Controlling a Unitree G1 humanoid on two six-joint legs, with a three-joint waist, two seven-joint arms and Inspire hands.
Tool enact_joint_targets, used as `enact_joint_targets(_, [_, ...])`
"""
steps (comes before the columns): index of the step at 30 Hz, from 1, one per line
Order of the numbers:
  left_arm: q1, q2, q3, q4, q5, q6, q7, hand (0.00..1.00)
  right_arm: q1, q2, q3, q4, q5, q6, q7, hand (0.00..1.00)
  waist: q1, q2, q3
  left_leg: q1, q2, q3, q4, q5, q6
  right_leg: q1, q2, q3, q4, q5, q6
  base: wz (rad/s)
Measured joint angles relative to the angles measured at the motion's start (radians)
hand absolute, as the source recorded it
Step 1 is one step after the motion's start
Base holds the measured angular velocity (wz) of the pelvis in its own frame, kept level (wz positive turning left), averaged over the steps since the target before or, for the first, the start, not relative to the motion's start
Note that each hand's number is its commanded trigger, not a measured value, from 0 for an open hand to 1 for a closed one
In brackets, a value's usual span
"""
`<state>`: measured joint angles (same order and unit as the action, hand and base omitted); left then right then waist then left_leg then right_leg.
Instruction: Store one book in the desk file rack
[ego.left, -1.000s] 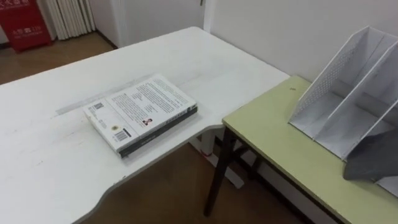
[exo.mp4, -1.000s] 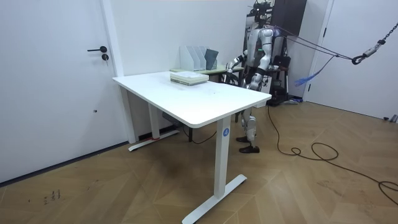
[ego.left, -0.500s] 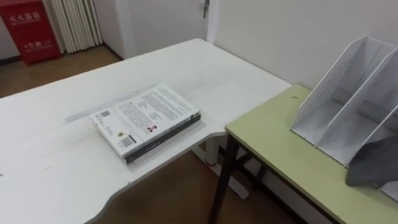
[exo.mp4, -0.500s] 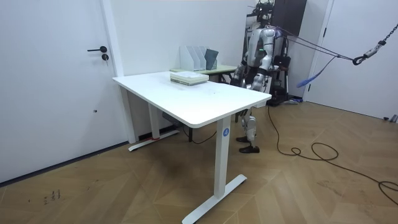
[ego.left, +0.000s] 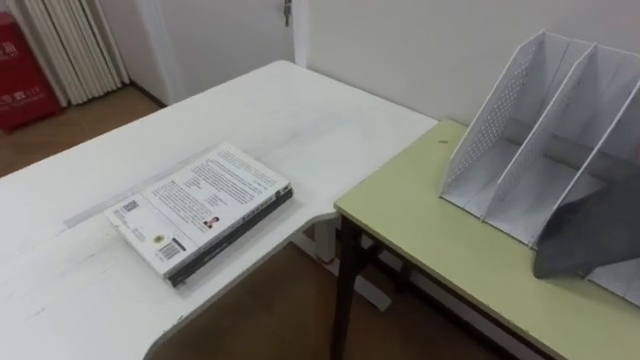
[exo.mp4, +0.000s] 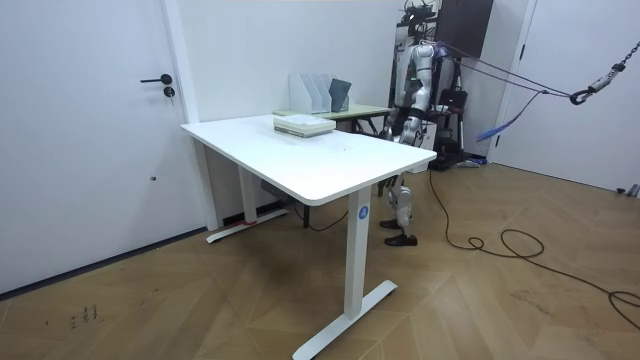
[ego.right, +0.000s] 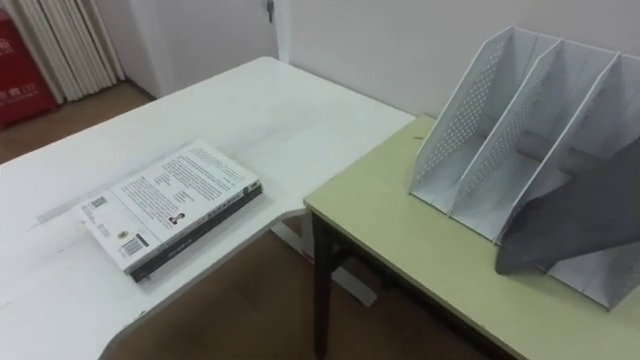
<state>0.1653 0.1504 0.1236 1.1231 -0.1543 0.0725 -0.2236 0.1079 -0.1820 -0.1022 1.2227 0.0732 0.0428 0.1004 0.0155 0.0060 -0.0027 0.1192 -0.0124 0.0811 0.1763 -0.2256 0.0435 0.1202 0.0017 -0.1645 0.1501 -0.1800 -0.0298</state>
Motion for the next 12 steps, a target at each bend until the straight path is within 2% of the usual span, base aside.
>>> enact_joint_targets(12, [-0.003,-0.003,-0.009,0.002,0.037,-0.008,0.047,0.00,0.010,0.010,0.006,0.024,0.125,0.001,-0.012,0.00,-0.012,0.001,0.0014,0.022,0.001,-0.001,-0.011,0.000,0.000,0.006,0.003,0.016,0.003,-0.006,0.000,-0.01])
